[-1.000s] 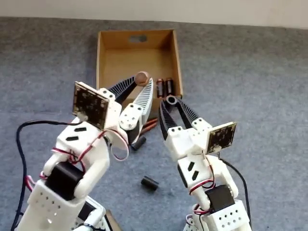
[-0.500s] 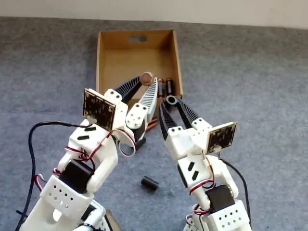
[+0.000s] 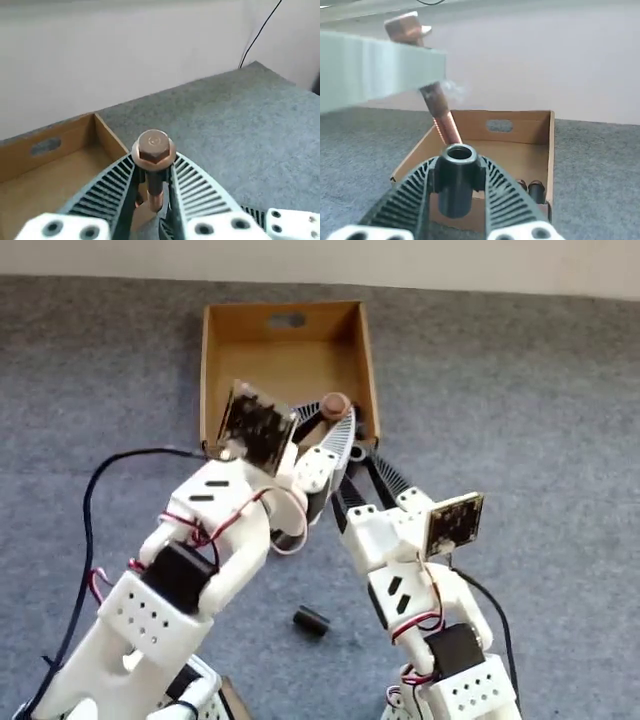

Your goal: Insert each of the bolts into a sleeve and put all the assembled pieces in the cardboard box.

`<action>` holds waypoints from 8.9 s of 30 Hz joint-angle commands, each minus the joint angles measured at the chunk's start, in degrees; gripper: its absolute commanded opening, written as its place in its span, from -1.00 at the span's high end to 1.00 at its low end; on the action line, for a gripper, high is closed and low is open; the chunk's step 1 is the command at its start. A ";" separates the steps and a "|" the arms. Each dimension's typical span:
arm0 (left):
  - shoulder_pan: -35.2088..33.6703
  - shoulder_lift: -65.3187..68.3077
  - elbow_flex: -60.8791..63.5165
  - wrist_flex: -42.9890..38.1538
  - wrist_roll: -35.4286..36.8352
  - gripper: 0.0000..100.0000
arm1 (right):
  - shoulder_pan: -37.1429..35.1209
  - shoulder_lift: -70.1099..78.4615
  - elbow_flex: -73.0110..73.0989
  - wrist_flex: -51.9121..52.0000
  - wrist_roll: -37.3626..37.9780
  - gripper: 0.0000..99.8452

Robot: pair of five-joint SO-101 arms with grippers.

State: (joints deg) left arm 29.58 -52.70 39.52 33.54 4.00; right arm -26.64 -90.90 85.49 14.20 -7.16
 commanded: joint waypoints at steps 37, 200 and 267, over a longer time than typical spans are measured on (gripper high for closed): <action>0.92 9.54 -15.16 8.26 -0.18 0.98 | -0.22 -0.66 7.78 -11.47 12.75 0.99; -33.01 18.24 18.68 10.99 -1.14 0.97 | -0.22 -0.48 2.95 -8.04 12.31 0.99; -33.01 36.09 17.45 3.08 3.78 0.96 | 2.68 112.04 -90.07 18.77 -0.88 0.99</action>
State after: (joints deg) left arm -3.21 -16.75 58.42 37.49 7.25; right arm -24.88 21.80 -0.84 32.92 -7.60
